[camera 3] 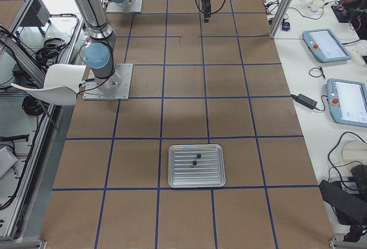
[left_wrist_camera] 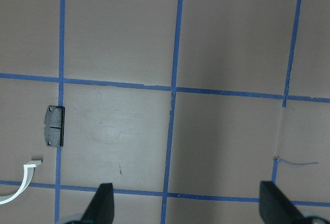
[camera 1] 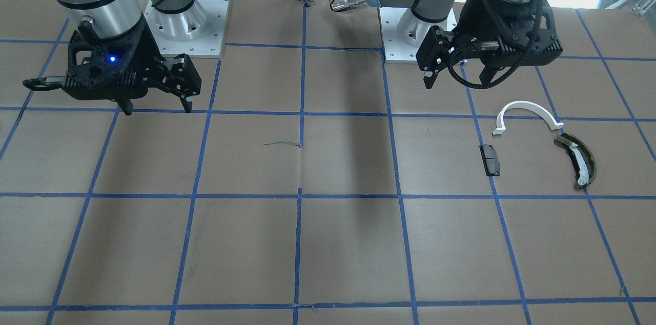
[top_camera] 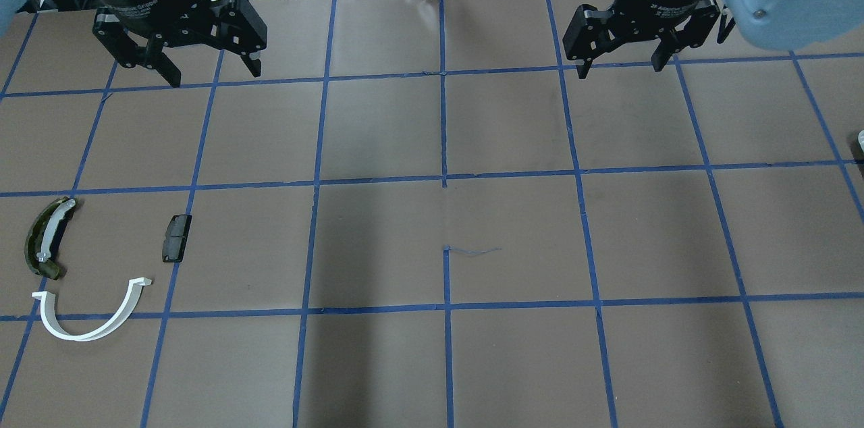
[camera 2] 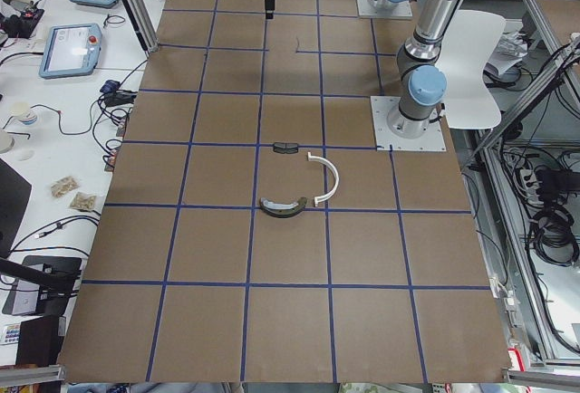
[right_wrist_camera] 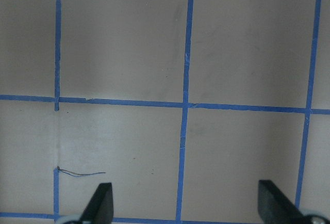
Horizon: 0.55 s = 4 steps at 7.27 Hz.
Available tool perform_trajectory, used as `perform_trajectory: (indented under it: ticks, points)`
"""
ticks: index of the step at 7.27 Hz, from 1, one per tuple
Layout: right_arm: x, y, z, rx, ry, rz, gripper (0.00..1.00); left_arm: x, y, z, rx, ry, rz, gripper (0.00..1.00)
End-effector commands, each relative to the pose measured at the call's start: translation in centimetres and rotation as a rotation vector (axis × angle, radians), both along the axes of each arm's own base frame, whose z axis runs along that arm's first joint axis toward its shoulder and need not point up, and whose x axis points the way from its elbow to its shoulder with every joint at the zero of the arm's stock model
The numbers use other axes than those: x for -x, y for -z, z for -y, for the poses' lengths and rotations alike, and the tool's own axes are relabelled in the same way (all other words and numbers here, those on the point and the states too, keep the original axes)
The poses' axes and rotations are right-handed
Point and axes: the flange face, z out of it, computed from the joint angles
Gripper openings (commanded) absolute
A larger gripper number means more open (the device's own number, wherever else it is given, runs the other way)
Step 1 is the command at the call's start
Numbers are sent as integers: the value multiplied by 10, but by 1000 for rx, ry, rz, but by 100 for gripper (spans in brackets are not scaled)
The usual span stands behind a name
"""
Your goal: Place bearing gear from tray to pile
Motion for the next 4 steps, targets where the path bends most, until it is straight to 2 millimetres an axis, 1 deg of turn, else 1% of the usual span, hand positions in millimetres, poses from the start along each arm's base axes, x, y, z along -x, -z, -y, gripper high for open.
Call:
perform_trajectory:
  ticks: [1, 4]
  points:
    - [0, -1, -1, 0, -2, -4, 100, 0, -1, 0, 3, 0, 0, 100]
    - [4, 0, 2, -15, -7, -5, 100, 0, -1, 0, 3, 0, -2, 100]
